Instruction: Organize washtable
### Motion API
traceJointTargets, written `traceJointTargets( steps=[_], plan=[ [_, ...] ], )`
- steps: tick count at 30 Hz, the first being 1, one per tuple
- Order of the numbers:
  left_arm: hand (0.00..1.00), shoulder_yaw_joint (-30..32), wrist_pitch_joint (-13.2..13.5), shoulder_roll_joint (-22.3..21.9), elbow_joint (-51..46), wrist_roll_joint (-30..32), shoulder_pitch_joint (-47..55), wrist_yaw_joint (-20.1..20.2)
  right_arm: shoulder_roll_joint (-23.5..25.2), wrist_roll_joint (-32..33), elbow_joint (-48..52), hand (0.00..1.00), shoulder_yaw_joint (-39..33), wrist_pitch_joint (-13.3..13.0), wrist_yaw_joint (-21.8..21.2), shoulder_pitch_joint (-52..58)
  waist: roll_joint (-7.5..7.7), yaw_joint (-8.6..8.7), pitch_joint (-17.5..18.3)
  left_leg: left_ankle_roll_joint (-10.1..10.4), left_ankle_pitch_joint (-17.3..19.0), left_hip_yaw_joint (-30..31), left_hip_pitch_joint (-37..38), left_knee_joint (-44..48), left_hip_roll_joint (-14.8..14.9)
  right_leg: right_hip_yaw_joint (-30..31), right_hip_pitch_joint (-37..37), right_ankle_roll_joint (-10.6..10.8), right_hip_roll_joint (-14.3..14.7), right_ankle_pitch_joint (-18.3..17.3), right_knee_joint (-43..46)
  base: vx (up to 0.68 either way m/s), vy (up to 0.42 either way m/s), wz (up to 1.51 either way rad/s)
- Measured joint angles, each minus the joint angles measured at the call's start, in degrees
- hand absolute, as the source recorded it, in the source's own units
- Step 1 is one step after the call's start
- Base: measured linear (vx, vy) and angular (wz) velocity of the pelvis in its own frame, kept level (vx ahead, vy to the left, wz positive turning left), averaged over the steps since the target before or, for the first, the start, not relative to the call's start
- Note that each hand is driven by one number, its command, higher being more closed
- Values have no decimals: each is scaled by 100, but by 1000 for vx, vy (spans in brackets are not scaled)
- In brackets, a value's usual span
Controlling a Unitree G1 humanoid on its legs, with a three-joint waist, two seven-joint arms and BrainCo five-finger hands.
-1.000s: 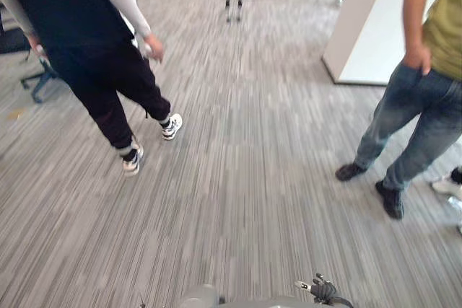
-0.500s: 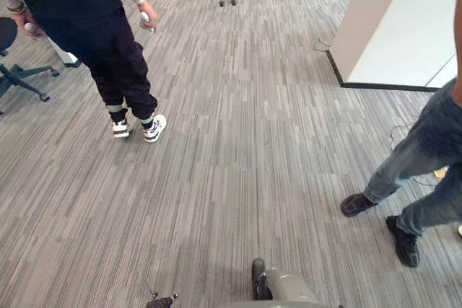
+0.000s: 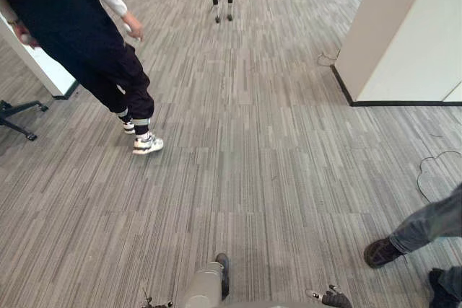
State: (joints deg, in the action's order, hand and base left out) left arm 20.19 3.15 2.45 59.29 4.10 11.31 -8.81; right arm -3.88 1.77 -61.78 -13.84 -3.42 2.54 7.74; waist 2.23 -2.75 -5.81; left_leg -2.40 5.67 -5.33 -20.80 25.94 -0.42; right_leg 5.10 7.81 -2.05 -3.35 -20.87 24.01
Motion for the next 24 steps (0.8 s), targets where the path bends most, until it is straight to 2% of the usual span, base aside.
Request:
traceJointTargets(
  steps=[1,2,3,4,5,6,7,9,10,11,12,13,14,15,16,24],
  plan=[
    [0,-16,2,60,30,-3,-10,0,68,2,-1,0,-102,-2,-2,-2,87,37,-10,-117,132,-80,160,28,-87,62,-287,247,-52,130,846,577,223,-2],
    [0,-130,-3,151,103,-4,-22,-1,130,8,-7,0,-213,-2,-8,-7,163,71,-15,-227,350,-148,450,28,-189,211,-714,785,-95,625,2054,535,180,-1],
    [0,-285,-8,207,118,-1,-22,8,126,19,-30,0,-216,-2,-14,-11,163,148,-36,-314,522,-129,779,24,-231,260,-1003,1052,-106,897,3025,521,165,2],
    [0,-336,-9,225,120,5,-21,14,124,20,-33,0,-216,-4,-14,-9,145,198,-53,-335,570,-93,978,-18,-258,168,-1132,993,-143,864,3361,490,122,3],
    [0,-433,-9,245,132,7,-30,19,117,32,-21,0,-210,-3,-24,-4,110,191,-85,-334,617,-85,1488,-302,-267,-84,-1266,815,-245,739,3604,463,104,-6],
    [0,-442,-6,243,125,8,-39,32,110,30,-20,0,-210,-3,-27,33,70,195,-82,-333,617,-98,1844,-596,-242,-272,-1343,648,-293,623,3435,483,94,-11],
    [0,-430,-6,243,123,7,-121,55,123,30,8,0,-207,-11,-25,77,61,198,-74,-331,618,-77,2246,-943,-163,-538,-1450,518,-287,468,2835,354,55,-6],
    [0,-422,5,238,106,13,-173,87,121,31,13,0,-208,-9,-25,72,48,201,-66,-275,649,-42,2441,-1107,-62,-749,-1634,546,-283,372,2032,314,-19,7],
    [0,-373,13,213,94,8,-173,112,107,34,11,0,-210,-8,-21,81,13,209,-50,-192,697,-10,2557,-1174,45,-880,-1725,547,-272,403,1158,334,-55,11],
    [0,-362,6,214,101,6,-166,111,108,36,11,0,-209,-8,-17,91,14,221,-45,-161,715,27,2586,-1186,69,-907,-1709,570,-269,456,747,271,-60,15],
    [0,-355,8,219,96,6,-150,111,122,33,13,0,-202,-6,-11,132,44,219,-22,-77,762,57,2608,-1184,66,-913,-1675,547,-260,734,122,273,-112,20],
    [0,-309,9,233,96,6,-127,111,165,34,3,0,-200,-1,-4,196,123,202,18,61,846,90,2676,-1192,3,-874,-1580,518,-326,1446,-507,283,-142,23],
    [0,-229,8,240,97,6,-114,110,207,36,3,0,-203,2,12,238,180,201,52,112,877,108,2727,-1200,-46,-870,-1534,643,-383,1768,-662,295,-165,27],
    [0,-151,-3,108,146,11,-98,104,142,20,16,0,-196,4,-9,280,29,202,126,194,913,207,2828,-1196,97,-994,-1346,597,-314,1753,-741,127,-85,17],
    [0,-829,61,223,325,60,-141,110,-161,-38,-209,0,265,53,-5,279,-192,199,229,347,750,356,2978,-1857,246,-1254,-523,574,-60,2548,-2609,62,-41,11],
    [0,-829,119,219,320,56,-139,109,-168,-38,-209,0,274,24,5,272,-214,193,208,345,745,237,2896,-1912,247,-1140,-684,582,-43,2566,-2615,-2,-1,-7]
  ],
)
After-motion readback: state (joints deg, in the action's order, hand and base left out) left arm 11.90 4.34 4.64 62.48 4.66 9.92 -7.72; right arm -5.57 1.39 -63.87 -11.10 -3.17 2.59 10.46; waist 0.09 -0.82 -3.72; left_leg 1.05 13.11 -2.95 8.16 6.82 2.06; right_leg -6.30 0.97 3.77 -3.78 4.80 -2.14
